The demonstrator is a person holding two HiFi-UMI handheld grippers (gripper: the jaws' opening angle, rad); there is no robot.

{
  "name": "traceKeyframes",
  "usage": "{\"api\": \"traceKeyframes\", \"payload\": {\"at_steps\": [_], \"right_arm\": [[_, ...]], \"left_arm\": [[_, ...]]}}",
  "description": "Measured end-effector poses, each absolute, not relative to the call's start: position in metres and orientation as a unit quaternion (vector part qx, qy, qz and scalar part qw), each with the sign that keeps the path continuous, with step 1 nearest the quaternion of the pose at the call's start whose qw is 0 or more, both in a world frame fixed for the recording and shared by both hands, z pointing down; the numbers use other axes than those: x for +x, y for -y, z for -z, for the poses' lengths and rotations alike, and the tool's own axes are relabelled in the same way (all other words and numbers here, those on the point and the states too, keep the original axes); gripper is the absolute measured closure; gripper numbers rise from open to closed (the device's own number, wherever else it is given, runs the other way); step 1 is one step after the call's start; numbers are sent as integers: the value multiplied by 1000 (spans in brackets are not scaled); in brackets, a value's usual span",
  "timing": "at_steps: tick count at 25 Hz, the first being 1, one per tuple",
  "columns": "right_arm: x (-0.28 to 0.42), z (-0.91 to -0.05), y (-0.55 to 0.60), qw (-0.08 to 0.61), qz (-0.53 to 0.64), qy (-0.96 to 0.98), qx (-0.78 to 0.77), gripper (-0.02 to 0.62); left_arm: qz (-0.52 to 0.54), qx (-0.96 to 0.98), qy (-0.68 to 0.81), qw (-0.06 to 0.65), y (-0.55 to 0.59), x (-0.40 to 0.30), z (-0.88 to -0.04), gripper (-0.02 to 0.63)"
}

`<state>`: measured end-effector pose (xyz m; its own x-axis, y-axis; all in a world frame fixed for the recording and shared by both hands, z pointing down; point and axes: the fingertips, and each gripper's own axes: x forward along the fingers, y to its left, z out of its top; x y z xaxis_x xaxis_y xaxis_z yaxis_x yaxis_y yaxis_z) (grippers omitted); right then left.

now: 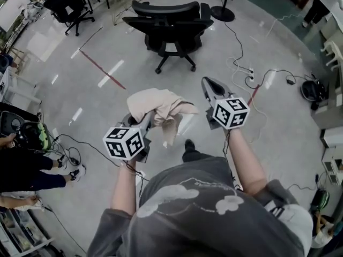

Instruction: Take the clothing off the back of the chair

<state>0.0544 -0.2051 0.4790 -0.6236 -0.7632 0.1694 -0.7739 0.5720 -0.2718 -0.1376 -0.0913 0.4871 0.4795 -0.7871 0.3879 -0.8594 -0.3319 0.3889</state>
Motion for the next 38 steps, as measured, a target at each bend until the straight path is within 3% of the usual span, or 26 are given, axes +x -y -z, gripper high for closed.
{"api": "traceKeyframes", "payload": {"at_steps": [19, 38], "right_arm": [[45, -465, 110, 24, -140, 879, 455, 603], [52, -465, 65, 45, -118, 882, 453, 603]], "left_arm": [[-54, 820, 516, 241, 19, -169, -459, 520], [-44, 810, 528, 252, -13, -176, -467, 520]]}}
